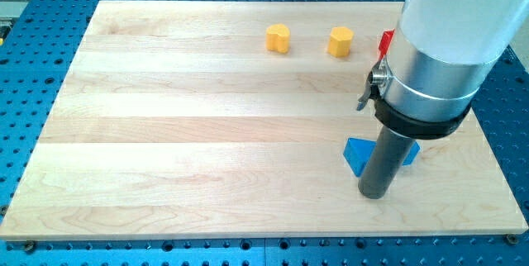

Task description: Move hexagon on left side of triangle

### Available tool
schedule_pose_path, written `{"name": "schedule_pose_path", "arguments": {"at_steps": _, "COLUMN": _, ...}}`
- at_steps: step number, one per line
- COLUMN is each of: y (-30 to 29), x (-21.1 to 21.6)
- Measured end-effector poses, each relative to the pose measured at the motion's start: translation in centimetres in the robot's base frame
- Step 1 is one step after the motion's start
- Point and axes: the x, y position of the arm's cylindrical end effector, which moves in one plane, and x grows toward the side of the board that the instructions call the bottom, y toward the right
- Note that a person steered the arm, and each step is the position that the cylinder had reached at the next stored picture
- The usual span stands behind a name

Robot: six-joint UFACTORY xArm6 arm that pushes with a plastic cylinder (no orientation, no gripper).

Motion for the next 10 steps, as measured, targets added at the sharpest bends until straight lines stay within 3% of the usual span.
{"name": "schedule_pose_path", "arguments": {"at_steps": 2, "y": -1.7, "x": -1.0}}
{"name": "schedule_pose_path", "arguments": {"at_steps": 3, "y": -3.1, "x": 2.0}}
{"name": "schedule_pose_path", "arguments": {"at_steps": 4, "y": -12.6, "x": -1.1}}
{"name": "schedule_pose_path", "arguments": {"at_steps": 5, "y": -13.0, "x": -10.6}}
{"name": "schedule_pose_path", "arguments": {"at_steps": 6, "y": -9.7, "x": -18.3}}
{"name": "schedule_pose_path", "arguments": {"at_steps": 7, "y": -1.6, "x": -18.9}}
{"name": "schedule_pose_path", "arguments": {"at_steps": 8, "y": 0.9, "x": -24.0}}
{"name": "schedule_pose_path", "arguments": {"at_steps": 9, "y": 1.4, "x": -28.2}}
{"name": "schedule_pose_path", "arguments": {"at_steps": 10, "y": -6.8, "x": -28.3}}
